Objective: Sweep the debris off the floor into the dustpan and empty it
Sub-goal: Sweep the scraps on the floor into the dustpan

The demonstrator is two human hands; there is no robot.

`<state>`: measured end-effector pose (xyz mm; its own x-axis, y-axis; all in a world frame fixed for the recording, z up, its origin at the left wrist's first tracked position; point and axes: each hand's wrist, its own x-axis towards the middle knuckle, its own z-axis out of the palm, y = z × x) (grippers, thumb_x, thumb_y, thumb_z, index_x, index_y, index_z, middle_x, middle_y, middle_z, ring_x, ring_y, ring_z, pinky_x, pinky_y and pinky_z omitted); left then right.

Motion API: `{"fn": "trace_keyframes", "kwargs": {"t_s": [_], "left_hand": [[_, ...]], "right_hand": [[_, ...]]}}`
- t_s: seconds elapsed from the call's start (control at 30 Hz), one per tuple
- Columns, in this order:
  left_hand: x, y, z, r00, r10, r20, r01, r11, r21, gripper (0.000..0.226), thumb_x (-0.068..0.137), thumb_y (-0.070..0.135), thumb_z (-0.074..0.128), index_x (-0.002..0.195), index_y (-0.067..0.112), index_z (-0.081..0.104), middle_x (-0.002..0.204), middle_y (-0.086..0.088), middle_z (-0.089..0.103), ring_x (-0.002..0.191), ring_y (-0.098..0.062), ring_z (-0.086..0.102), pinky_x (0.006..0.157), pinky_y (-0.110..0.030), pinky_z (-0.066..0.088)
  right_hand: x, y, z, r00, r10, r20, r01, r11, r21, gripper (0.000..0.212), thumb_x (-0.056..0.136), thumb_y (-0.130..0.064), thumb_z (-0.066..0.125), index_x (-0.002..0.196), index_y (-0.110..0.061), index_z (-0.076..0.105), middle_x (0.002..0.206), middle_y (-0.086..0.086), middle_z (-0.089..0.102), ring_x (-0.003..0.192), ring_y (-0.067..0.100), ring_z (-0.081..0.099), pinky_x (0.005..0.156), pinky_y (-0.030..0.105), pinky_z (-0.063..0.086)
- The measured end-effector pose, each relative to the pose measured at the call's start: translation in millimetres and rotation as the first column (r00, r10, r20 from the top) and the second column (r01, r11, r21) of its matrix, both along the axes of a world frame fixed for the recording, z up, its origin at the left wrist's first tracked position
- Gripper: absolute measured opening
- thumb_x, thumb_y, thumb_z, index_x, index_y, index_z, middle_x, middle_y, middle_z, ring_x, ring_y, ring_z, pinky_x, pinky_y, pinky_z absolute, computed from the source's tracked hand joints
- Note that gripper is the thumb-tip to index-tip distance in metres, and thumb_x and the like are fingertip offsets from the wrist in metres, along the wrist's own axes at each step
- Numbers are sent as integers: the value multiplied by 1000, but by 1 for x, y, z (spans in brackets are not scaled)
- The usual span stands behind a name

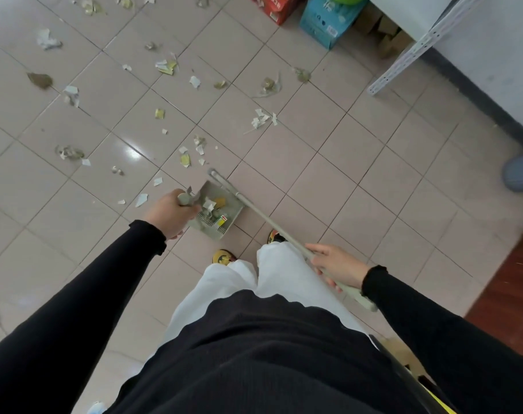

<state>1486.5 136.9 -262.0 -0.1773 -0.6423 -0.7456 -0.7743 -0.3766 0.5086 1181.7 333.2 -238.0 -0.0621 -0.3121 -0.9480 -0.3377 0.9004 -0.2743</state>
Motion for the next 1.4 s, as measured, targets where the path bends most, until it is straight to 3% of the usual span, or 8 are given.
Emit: {"fn": "trace_keyframes", "kwargs": {"t_s": [0.17, 0.4, 0.6, 0.7, 0.87, 1.0, 1.27, 1.4], "left_hand": [[-14, -25, -6, 999, 26, -35, -26, 1000, -6, 14, 95, 23, 59, 103, 13, 63, 76, -10, 53, 53, -20, 45, 45, -26, 39], [-75, -91, -6, 994, 83, -69, -84, 996, -13, 15, 93, 23, 61, 104, 14, 63, 95, -21, 63, 51, -19, 44, 45, -26, 38], [-144, -158, -3, 994, 103, -47, -104, 994, -20, 21, 94, 22, 60, 108, 7, 65, 104, -25, 68, 50, -18, 44, 43, -24, 36], [-173, -185, -2, 997, 79, -22, -79, 997, 2, 26, 97, 21, 58, 116, 3, 63, 99, -15, 67, 50, -17, 43, 42, -22, 37], [-198, -215, 2, 996, 91, -4, -91, 996, 18, 26, 98, 22, 57, 116, 3, 63, 97, -12, 67, 51, -16, 44, 41, -21, 37], [-205, -223, 4, 996, 87, 9, -87, 996, 20, 26, 98, 23, 58, 114, 4, 63, 107, -19, 71, 51, -16, 45, 43, -23, 39], [-202, -217, 8, 996, 86, 9, -86, 996, 19, 26, 98, 23, 58, 114, 4, 62, 111, -21, 71, 50, -17, 44, 44, -24, 38], [-200, -211, 10, 995, 101, -1, -101, 995, 20, 25, 98, 23, 58, 114, 4, 62, 106, -19, 70, 50, -17, 44, 44, -23, 38]], "right_hand": [[-20, -32, -3, 985, -157, -68, 147, 980, -136, 53, 101, -15, 43, 152, -25, 37, 80, 4, 53, 42, 10, 40, 37, 24, 37], [-84, -139, -40, 958, -238, -159, 201, 955, -218, 54, 99, -11, 38, 152, -20, 37, 79, 5, 51, 48, 16, 43, 39, 25, 38], [-158, -247, -74, 960, -144, -241, 106, 981, -165, 54, 100, -7, 34, 152, -18, 37, 77, 8, 53, 55, 20, 50, 53, 32, 44], [-177, -280, -87, 970, -69, -233, 50, 995, -86, 51, 99, -6, 34, 150, -10, 39, 77, 14, 55, 61, 25, 53, 66, 38, 47], [-163, -268, -69, 977, 84, -197, -91, 995, -29, 45, 98, -1, 43, 144, -1, 44, 72, 3, 47, 56, 17, 49, 52, 28, 46], [-184, -233, -32, 996, 71, -61, -72, 997, -5, 52, 97, -4, 39, 146, -18, 46, 76, 7, 49, 48, 17, 43, 37, 19, 39], [-179, -229, -10, 989, -14, -144, 0, 995, -102, 55, 98, -14, 36, 152, -26, 38, 83, 1, 55, 54, 19, 48, 43, 25, 40], [-167, -275, -51, 979, 66, -194, -85, 992, -89, 57, 98, -8, 33, 152, -26, 38, 113, 17, 62, 63, 24, 53, 45, 25, 41]]}}
